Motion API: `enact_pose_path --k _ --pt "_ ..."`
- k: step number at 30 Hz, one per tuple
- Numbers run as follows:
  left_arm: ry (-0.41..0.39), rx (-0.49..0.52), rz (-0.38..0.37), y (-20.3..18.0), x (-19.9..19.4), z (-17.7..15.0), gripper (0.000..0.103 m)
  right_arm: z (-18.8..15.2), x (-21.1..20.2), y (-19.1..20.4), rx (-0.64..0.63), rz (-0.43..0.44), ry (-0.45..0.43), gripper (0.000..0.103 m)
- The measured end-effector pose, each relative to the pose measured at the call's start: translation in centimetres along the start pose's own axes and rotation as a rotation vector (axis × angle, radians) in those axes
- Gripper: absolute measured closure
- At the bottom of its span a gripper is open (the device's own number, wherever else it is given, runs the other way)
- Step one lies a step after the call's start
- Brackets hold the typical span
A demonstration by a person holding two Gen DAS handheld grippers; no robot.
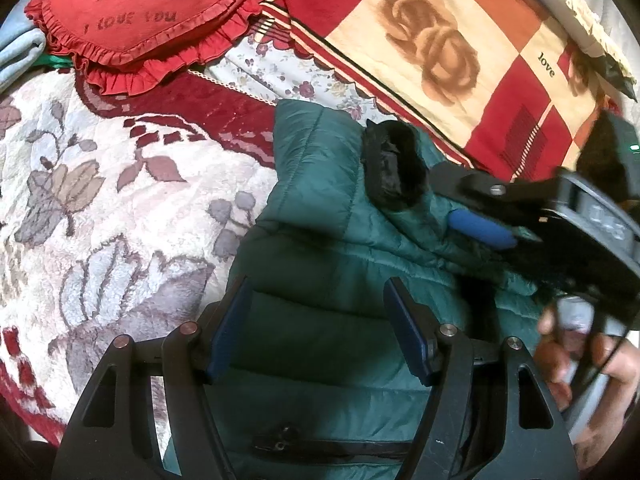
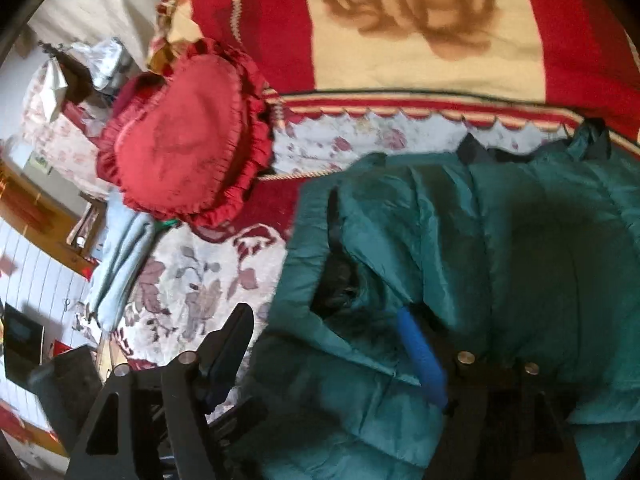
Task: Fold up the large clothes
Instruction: 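Lower the sleeve onto the jacket and open the right gripper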
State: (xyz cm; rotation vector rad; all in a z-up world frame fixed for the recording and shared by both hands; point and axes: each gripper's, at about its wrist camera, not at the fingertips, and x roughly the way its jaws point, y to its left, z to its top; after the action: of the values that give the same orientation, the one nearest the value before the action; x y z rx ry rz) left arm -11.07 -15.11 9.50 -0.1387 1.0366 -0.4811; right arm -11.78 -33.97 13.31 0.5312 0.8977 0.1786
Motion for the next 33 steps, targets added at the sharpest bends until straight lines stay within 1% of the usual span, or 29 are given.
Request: enact_pose_path --k 2,5,7,8,11,13,15,17,19,21,22,23,24,25,26,28,30,32,33 --pt "-0.005 0.005 -0.005 -0.3 -0.2 0.1 0.035 0.2 -1.7 0.1 0.0 0.007 -0.03 0.03" --pt "-0.028 0.021 -0.005 -1.1 -0.5 0.6 0.035 0.4 -5.2 -1.0 0.041 0.041 -0.092 0.03" --pt "-0.028 0.03 -0.002 -1.7 -0.1 1.2 0.035 0.4 -7.2 -1.9 0.037 0.001 -0.133 0.03" --pt "-0.028 0.035 0.007 -2.0 0.2 1.5 0.035 0.3 -8.5 -2.7 0.043 -0.028 -0.157 0.03" --pt "-0.042 0.053 0.029 -2.8 1.2 2.7 0.035 -0.5 -11.6 -5.7 0.083 -0.065 -0.195 0.03" --pt "-0.035 0.064 0.044 -3.3 2.2 3.5 0.035 -1.0 -13.5 -7.8 0.131 -0.082 -0.227 0.03" --pt "-0.029 0.059 0.046 -3.7 3.2 4.2 0.035 -1.5 -15.5 -9.9 0.179 -0.078 -0.259 0.029" --pt "-0.011 0.057 0.048 -4.3 4.4 4.9 0.035 -1.8 -17.0 -11.5 0.209 -0.098 -0.286 0.028" --pt "-0.002 0.064 0.069 -5.2 5.6 5.4 0.035 -2.0 -18.0 -12.7 0.227 -0.125 -0.305 0.028" --pt "0.008 0.107 0.094 -6.3 6.7 5.7 0.035 -2.2 -18.7 -13.8 0.236 -0.15 -0.311 0.028" --pt "0.011 0.126 0.098 -6.7 7.0 5.8 0.039 -2.2 -18.8 -14.0 0.235 -0.163 -0.311 0.028" --pt "0.004 0.159 0.094 -7.3 7.2 5.8 0.049 -2.1 -18.8 -14.3 0.227 -0.189 -0.309 0.028" --pt "-0.007 0.181 0.096 -7.6 7.2 5.8 0.073 -2.0 -18.7 -14.6 0.22 -0.208 -0.305 0.028" --pt "-0.017 0.206 0.109 -8.0 7.1 5.9 0.087 -1.9 -18.4 -14.7 0.21 -0.23 -0.297 0.028" --pt "-0.034 0.229 0.119 -8.3 6.8 6.0 0.088 -1.7 -17.8 -14.7 0.196 -0.249 -0.283 0.028" --pt "-0.07 0.244 0.118 -8.3 5.8 6.3 0.092 -1.5 -16.8 -14.4 0.16 -0.281 -0.261 0.028" --pt "-0.115 0.241 0.127 -7.6 4.7 6.7 0.093 -1.0 -15.4 -13.7 0.111 -0.335 -0.246 0.028" --pt "-0.116 0.202 0.129 -6.1 4.4 6.8 0.093 -0.7 -13.9 -13.5 0.093 -0.361 -0.231 0.029" --pt "-0.094 0.186 0.129 -5.3 4.8 6.7 0.093 -0.7 -13.1 -13.7 0.098 -0.364 -0.217 0.029"
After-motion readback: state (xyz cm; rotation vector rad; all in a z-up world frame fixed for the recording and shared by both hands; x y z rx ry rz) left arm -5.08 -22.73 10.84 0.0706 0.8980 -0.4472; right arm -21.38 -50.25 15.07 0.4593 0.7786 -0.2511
